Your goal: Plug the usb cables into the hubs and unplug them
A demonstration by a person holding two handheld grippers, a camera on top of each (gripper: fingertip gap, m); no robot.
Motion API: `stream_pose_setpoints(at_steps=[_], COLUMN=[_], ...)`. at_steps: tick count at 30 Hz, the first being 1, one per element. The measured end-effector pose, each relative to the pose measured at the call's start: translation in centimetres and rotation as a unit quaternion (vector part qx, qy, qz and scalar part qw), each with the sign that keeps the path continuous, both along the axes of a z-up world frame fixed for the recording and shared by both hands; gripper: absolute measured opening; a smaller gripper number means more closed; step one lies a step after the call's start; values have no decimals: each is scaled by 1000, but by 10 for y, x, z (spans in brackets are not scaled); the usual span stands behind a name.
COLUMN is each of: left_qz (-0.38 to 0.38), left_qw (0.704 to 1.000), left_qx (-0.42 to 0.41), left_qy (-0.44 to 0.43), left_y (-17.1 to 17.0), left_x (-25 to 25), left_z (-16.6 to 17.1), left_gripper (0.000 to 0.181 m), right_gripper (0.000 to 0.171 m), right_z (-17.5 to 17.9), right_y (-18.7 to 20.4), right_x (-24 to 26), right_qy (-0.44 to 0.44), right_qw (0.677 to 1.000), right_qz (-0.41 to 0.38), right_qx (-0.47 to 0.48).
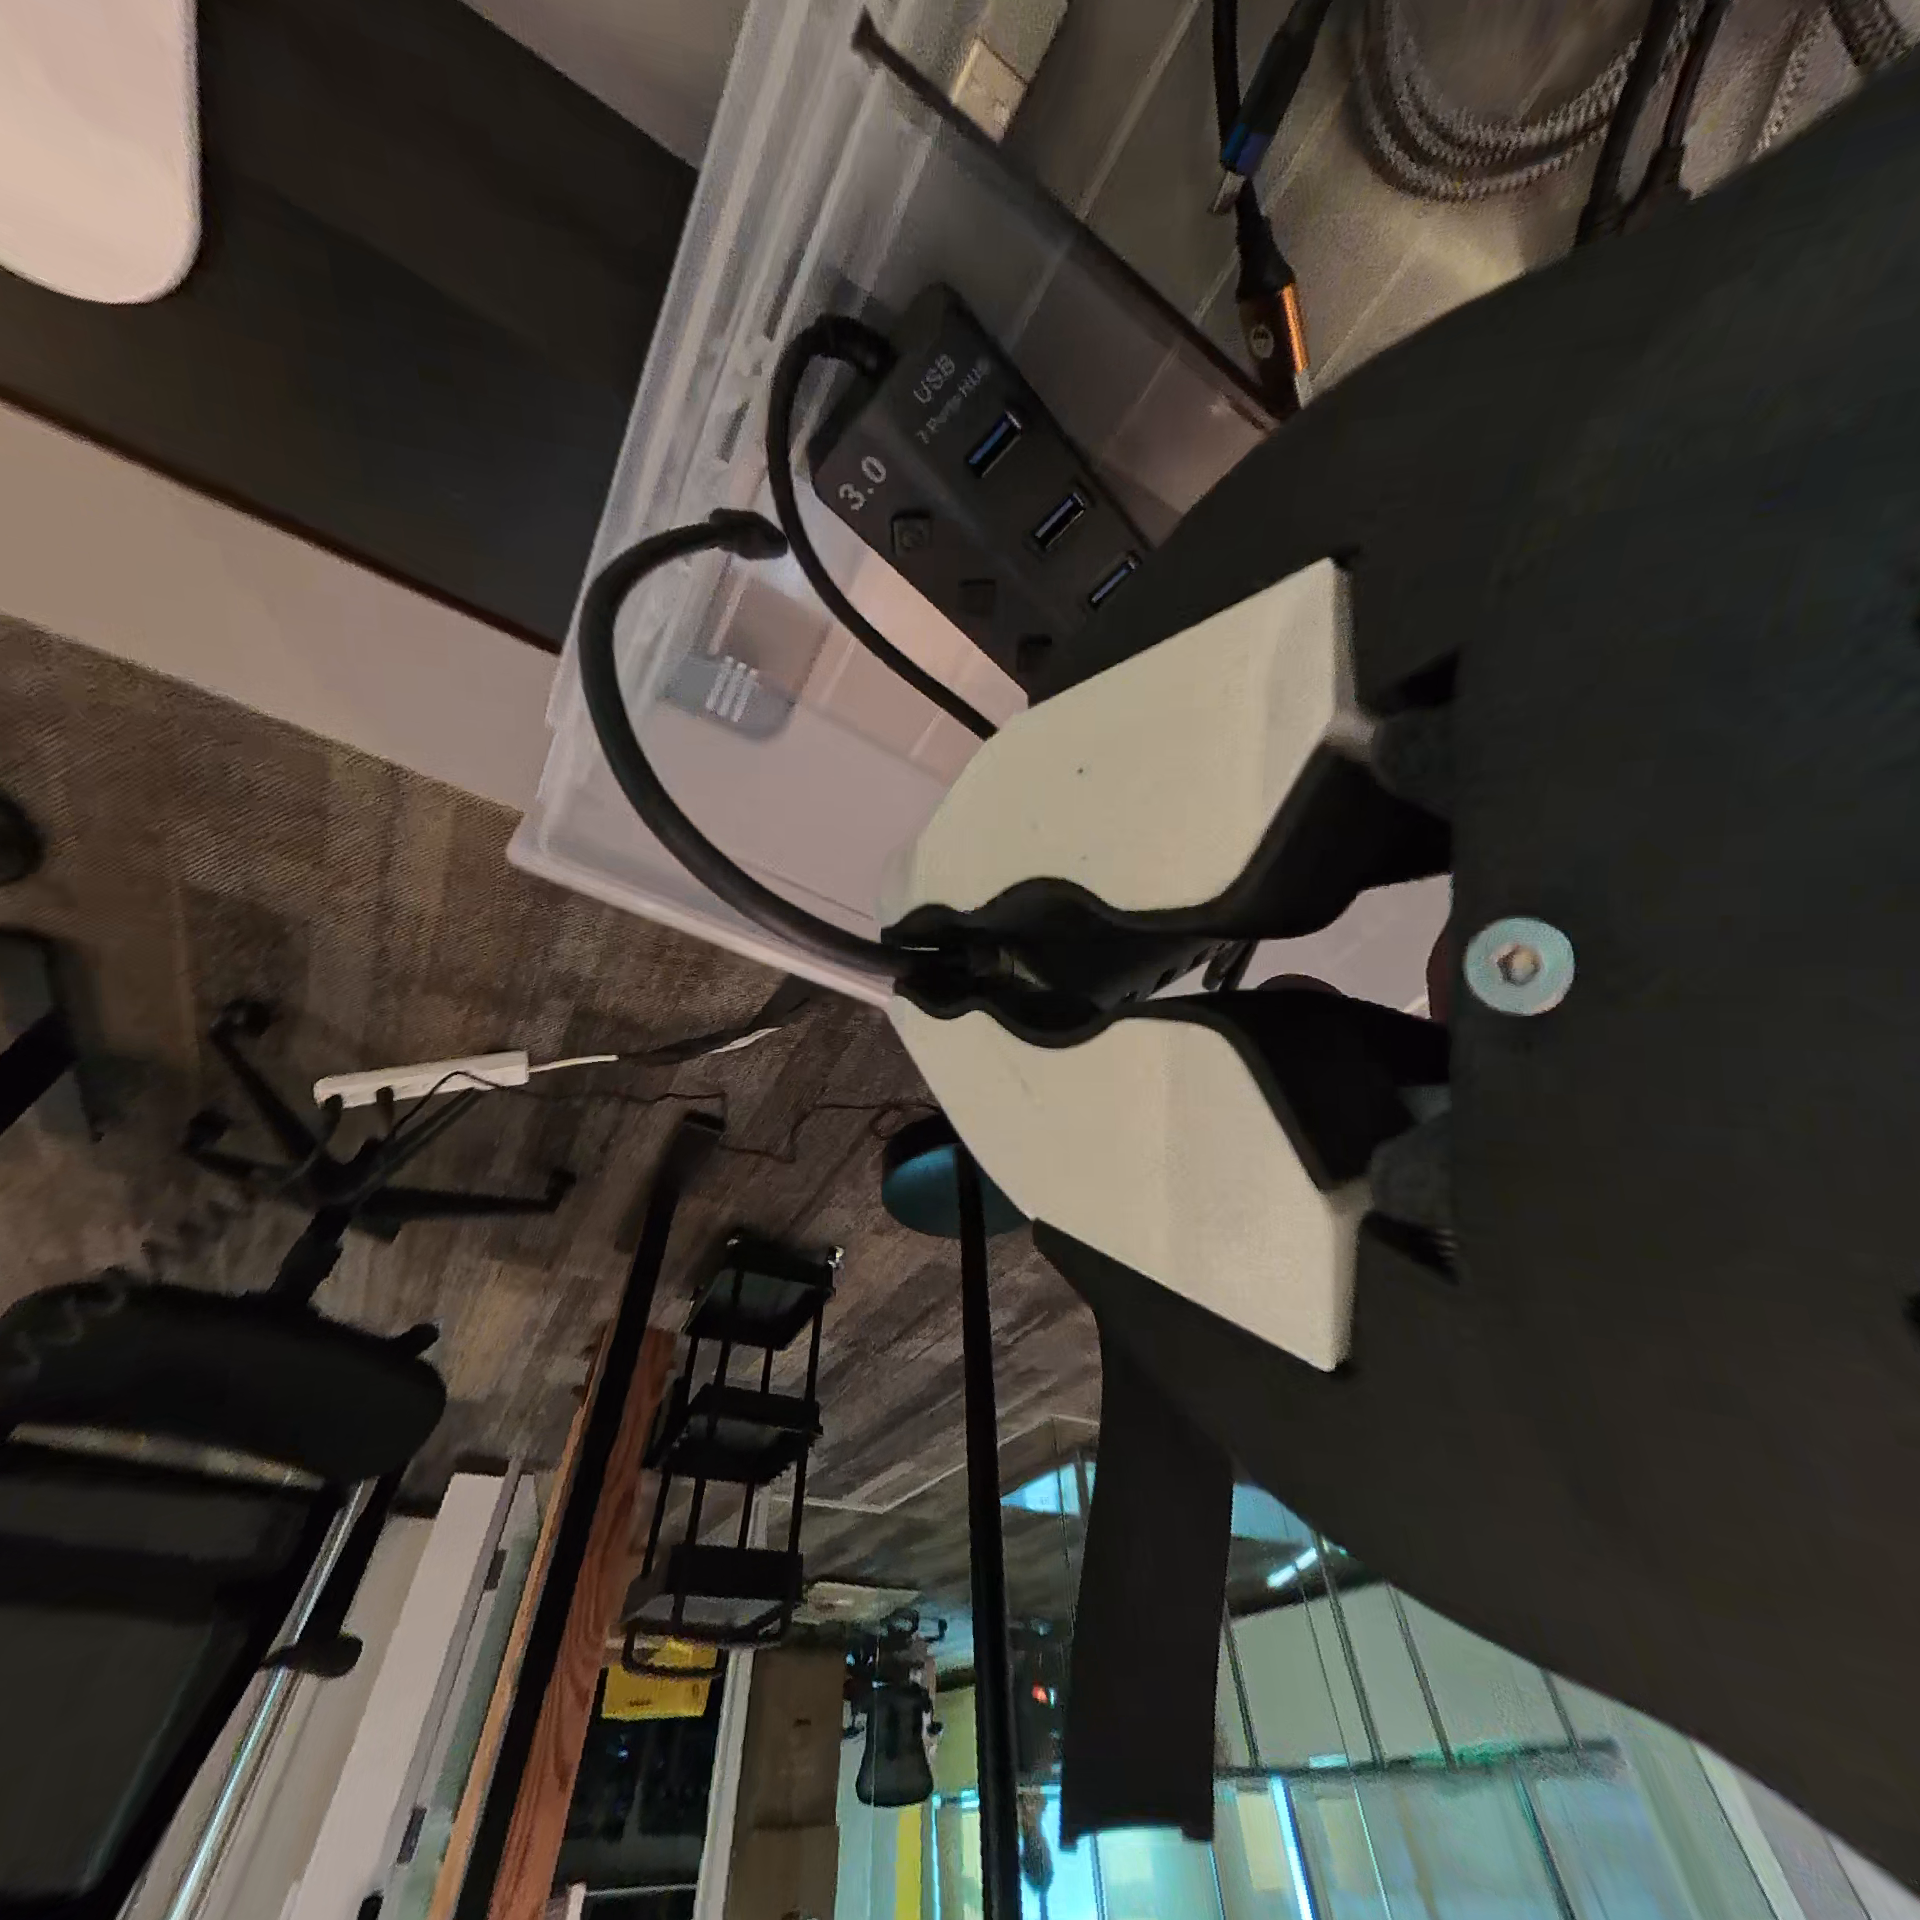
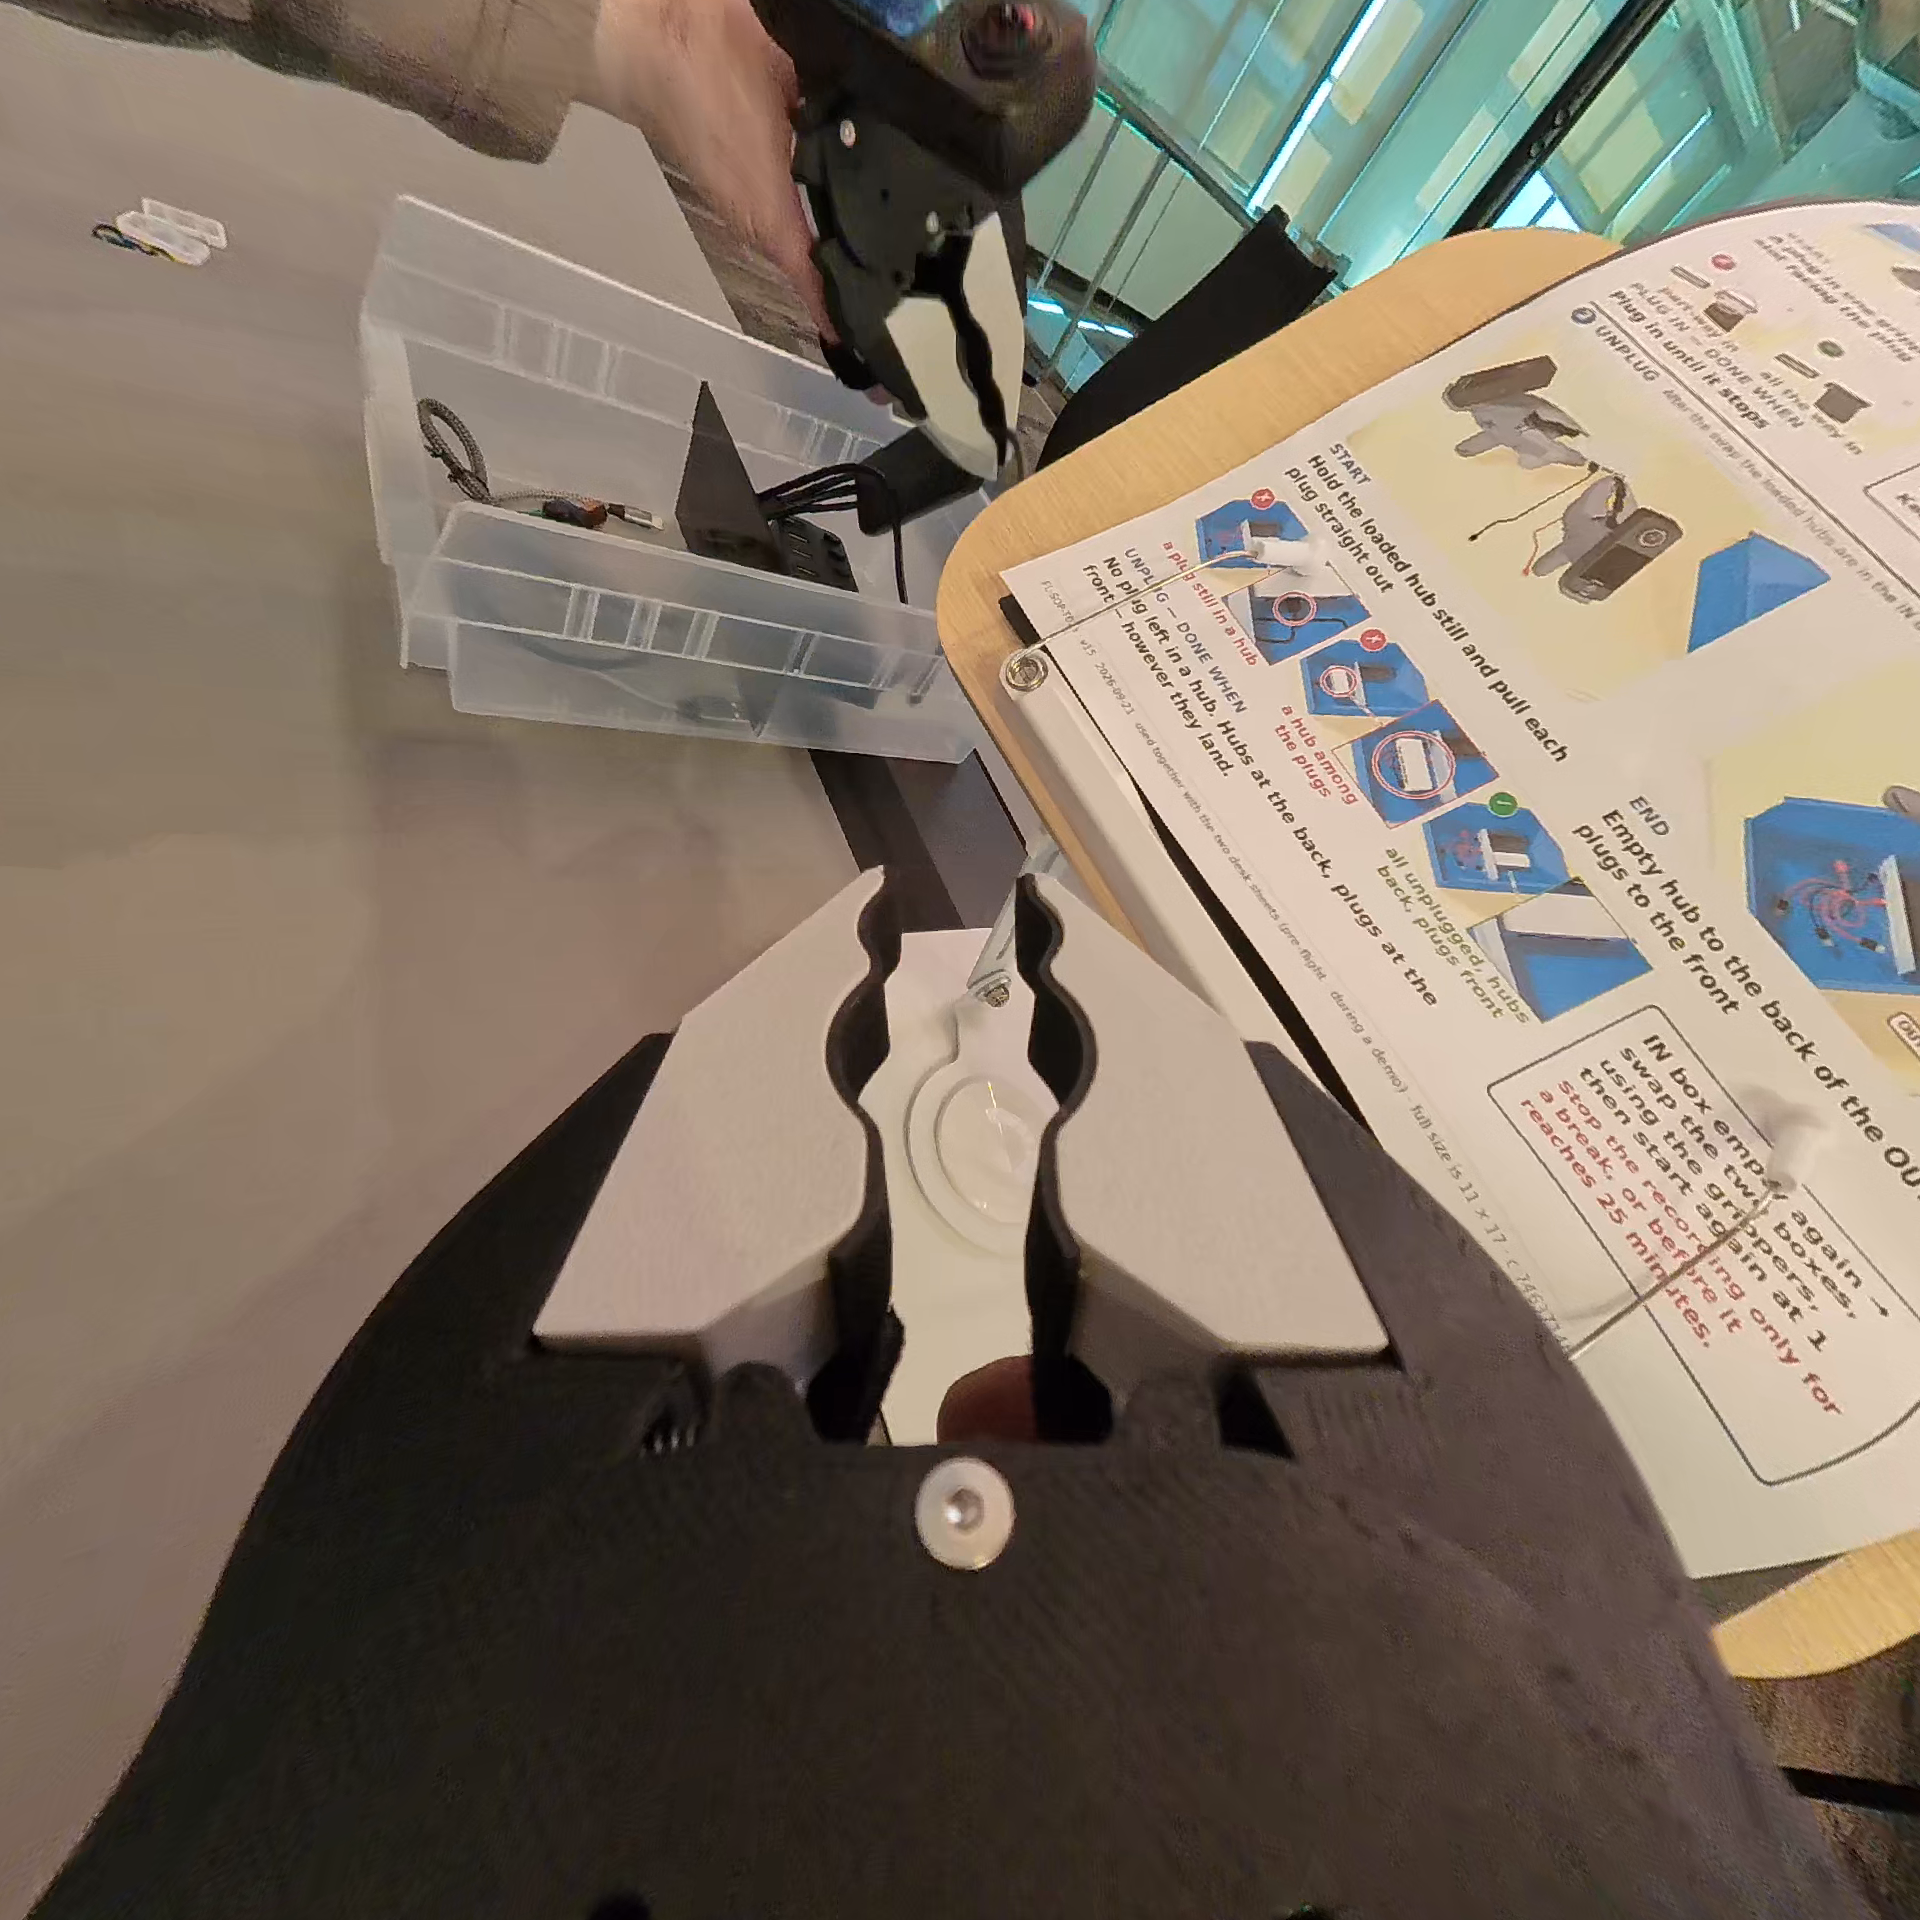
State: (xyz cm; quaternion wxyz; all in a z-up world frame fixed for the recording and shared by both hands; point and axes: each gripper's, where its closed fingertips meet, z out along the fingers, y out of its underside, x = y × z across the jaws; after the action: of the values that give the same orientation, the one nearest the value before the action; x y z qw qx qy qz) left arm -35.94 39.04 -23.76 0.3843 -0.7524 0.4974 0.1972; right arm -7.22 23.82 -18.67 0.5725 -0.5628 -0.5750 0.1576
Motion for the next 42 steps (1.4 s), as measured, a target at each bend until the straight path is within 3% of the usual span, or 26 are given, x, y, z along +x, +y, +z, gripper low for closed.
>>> stream_pose_setpoints(at_steps=[13,20,27,32,42], left_qz=[58,70,88,78,8], left_qw=[978,963,951,946,947], left_qx=[144,228,288,314,319], left_qy=[-140,-122,-68,-30,-39], left_y=[-13,-38,-85,-118,-162], left_x=[-19,-11,11,50,172], left_z=[84,145,189,202,186], left_gripper=[5,5,5,4,5], right_gripper=[20,21,29,44,46], right_z=[11,28,61,91,116], right_y=[-7,-16,-35,-49,-57], right_x=[-4,-4,-7,-9,2], right_qy=[19,46,105,166,194], right_qw=[1000,999,993,983,978], right_qz=[14,26,56,71,66], right_qx=[0,4,11,13,41])
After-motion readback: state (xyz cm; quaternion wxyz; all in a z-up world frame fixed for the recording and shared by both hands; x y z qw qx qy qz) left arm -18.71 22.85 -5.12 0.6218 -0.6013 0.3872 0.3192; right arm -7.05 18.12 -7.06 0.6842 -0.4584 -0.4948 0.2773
